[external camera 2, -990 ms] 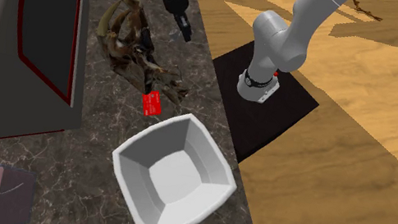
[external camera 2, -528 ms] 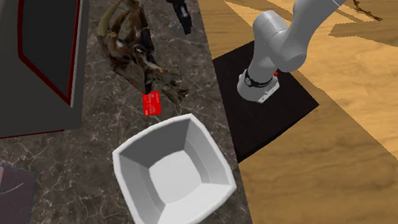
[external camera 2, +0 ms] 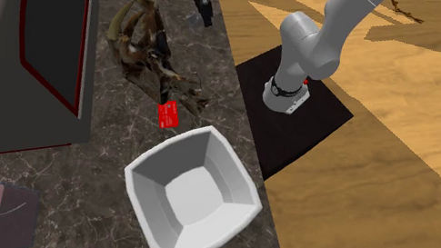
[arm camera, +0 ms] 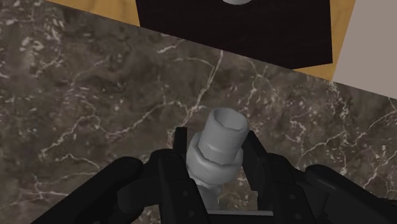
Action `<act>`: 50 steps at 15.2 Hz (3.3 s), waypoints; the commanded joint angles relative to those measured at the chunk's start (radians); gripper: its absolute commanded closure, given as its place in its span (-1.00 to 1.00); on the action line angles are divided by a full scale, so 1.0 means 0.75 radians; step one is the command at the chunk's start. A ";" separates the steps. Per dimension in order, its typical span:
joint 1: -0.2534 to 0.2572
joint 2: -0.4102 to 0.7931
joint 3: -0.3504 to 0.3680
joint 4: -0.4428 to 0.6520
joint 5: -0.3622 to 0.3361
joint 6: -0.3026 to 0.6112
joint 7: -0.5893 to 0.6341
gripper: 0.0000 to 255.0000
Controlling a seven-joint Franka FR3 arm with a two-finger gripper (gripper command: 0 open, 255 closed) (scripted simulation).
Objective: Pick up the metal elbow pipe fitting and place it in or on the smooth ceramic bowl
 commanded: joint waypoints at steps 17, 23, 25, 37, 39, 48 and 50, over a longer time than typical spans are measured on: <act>0.046 0.078 0.087 0.313 0.082 -0.240 0.095 1.00; 0.109 0.144 0.217 0.346 0.191 -0.205 0.283 1.00; 0.130 0.176 0.258 0.369 0.224 -0.192 0.343 1.00; 0.262 0.472 0.475 0.638 0.366 -0.124 0.687 1.00; 0.285 0.538 0.507 0.708 0.377 -0.119 0.743 1.00; 0.405 0.909 0.626 1.152 0.380 -0.150 0.993 1.00; 0.439 1.016 0.646 1.295 0.369 -0.178 1.048 1.00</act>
